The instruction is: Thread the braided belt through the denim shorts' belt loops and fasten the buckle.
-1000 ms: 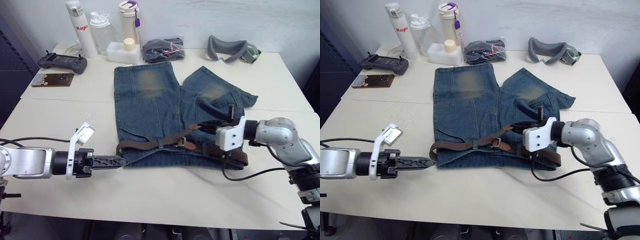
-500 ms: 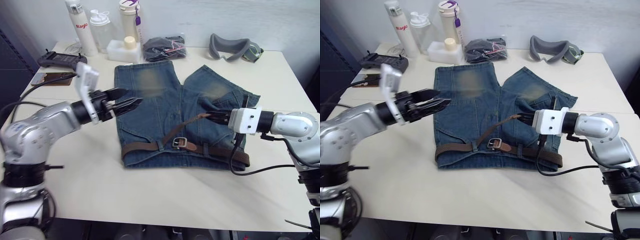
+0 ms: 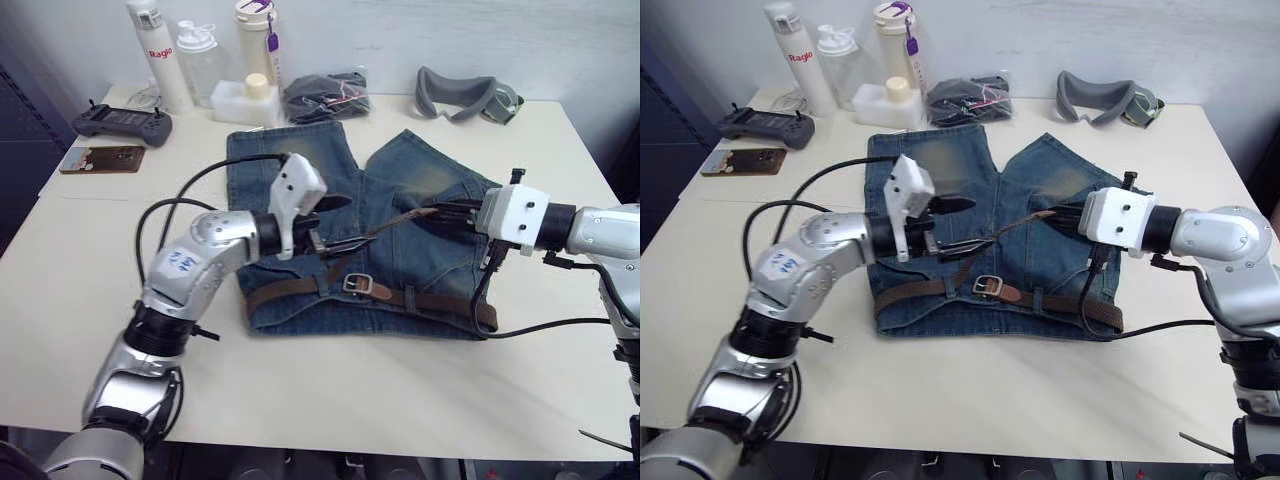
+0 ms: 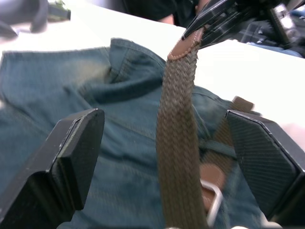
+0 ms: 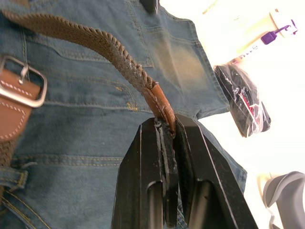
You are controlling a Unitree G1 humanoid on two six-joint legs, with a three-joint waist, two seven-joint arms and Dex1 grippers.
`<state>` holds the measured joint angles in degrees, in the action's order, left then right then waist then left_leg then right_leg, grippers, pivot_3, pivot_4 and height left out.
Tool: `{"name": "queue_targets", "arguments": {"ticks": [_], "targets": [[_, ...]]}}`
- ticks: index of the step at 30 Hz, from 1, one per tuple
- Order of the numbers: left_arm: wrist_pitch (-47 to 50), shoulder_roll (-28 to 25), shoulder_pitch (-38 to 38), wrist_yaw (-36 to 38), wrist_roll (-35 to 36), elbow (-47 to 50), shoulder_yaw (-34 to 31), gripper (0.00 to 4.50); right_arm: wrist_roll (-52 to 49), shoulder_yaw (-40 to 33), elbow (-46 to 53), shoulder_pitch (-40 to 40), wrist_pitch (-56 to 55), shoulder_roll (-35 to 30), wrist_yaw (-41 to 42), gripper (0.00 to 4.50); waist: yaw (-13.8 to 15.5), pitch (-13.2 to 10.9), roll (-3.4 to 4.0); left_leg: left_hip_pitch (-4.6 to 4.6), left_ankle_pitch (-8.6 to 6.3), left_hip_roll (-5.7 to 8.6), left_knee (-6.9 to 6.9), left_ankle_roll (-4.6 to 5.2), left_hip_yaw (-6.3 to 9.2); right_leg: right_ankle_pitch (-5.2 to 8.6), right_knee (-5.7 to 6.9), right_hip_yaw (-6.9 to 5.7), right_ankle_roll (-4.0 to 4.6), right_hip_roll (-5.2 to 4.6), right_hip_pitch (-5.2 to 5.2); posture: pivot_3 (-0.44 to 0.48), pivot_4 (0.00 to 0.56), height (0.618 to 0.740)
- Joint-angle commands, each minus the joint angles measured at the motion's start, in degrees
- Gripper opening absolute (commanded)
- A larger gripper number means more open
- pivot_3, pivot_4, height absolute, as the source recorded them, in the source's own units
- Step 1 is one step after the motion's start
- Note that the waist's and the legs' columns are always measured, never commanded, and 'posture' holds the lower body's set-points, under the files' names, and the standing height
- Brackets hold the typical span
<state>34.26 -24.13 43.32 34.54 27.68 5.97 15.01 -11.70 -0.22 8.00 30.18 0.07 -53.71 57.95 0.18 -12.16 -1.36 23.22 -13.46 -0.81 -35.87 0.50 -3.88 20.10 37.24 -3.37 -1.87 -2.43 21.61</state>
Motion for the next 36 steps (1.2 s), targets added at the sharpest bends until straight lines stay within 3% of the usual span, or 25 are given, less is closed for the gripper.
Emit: {"name": "queue_targets", "arguments": {"ticks": [1, 3, 10, 11, 15, 19, 24, 25, 36], "targets": [[-4.81, 2.97, 1.86, -1.17, -6.7, -1.58, 2.49, 4.2, -1.66, -1.73, 4.41, -0.2, 3.26, 0.24, -0.6, 0.0, -0.04, -0.01, -0.01, 0.0, 0.0, 0.0, -0.04, 0.0, 0.01, 0.0, 0.06, 0.0, 0.0, 0.0, 0.0, 0.0, 0.15, 0.738], [-6.58, 4.93, 2.5, -2.07, -9.57, -3.39, 2.93, 3.6, -1.63, -1.73, 5.19, -0.09, 4.52, 0.54, -0.8, 0.0, -0.02, -0.01, -0.02, -0.01, 0.0, 0.0, -0.1, 0.0, 0.01, 0.0, 0.14, 0.0, 0.0, 0.0, 0.0, 0.0, 0.15, 0.738], [-11.87, 7.83, 2.14, -0.47, -14.12, -5.31, 2.04, 0.31, -2.48, -1.98, 7.41, -0.84, 9.23, 0.89, -0.8, 0.0, -0.15, -0.01, -0.02, -0.03, 0.01, 0.0, -0.16, -0.01, 0.03, 0.0, 0.26, 0.0, -0.01, 0.0, 0.0, 0.0, 0.15, 0.738], [-12.75, 7.85, 1.97, -0.14, -14.53, -5.87, 1.71, 0.07, -2.7, -1.76, 7.6, -0.95, 10.68, 1.01, -1.04, 0.0, -0.15, -0.01, -0.02, -0.03, 0.01, 0.0, -0.16, -0.01, 0.03, -0.01, 0.25, 0.0, -0.01, -0.01, 0.0, 0.0, 0.15, 0.738], [-14.96, 6.95, 1.23, 0.67, -16.38, -7.83, 0.6, 0.07, -8.1, -2.97, 9.14, -1.29, 20.3, 2.62, -2.38, 0.0, -0.11, -0.01, -0.01, -0.03, 0.02, 0.0, -0.16, 0.0, 0.03, -0.01, 0.27, 0.0, -0.01, -0.02, 0.0, 0.0, 0.15, 0.738], [-10.39, 6.43, -0.64, -0.42, -14.9, -7.67, -2.61, 0.0, -8.54, -2.16, 12.73, -6.04, 22.93, 3.4, -3.46, 1.67, -0.09, -0.01, -0.01, -0.03, 0.01, 0.0, -0.17, 0.01, 0.04, -0.01, 0.27, 0.0, -0.01, -0.03, 0.0, 0.0, 0.15, 0.738], [-3.09, 6.05, -3.25, -2.54, -14.73, -6.26, -5.69, 0.0, -2.11, 2.97, 14.84, -12.27, 20.34, 6.1, -7.28, 4.25, -0.22, -0.01, -0.01, -0.02, 0.01, 0.0, -0.16, 0.03, 0.06, 0.0, 0.28, -0.01, -0.02, -0.02, 0.01, 0.0, 0.15, 0.738], [-3.03, 6.18, -3.76, -2.49, -14.41, -5.83, -6.24, 0.0, 0.11, 4.71, 14.56, -13.01, 19.29, 7.2, -8.88, 4.45, -0.21, 0.0, -0.02, -0.02, 0.01, 0.0, -0.18, 0.03, 0.05, 0.0, 0.31, -0.01, -0.02, -0.03, 0.01, 0.0, 0.15, 0.738], [-5.12, 3.8, -6.07, -2.18, -16.51, -5.66, -7.17, 0.0, 15.42, 13.85, 7.85, -15.5, 9.47, 13.13, -16.18, 4.45, -0.29, 0.01, -0.05, -0.12, 0.07, 0.0, -0.2, -0.09, 0.05, -0.01, 0.49, -0.01, -0.03, -0.04, 0.01, 0.0, 0.15, 0.738]]}}
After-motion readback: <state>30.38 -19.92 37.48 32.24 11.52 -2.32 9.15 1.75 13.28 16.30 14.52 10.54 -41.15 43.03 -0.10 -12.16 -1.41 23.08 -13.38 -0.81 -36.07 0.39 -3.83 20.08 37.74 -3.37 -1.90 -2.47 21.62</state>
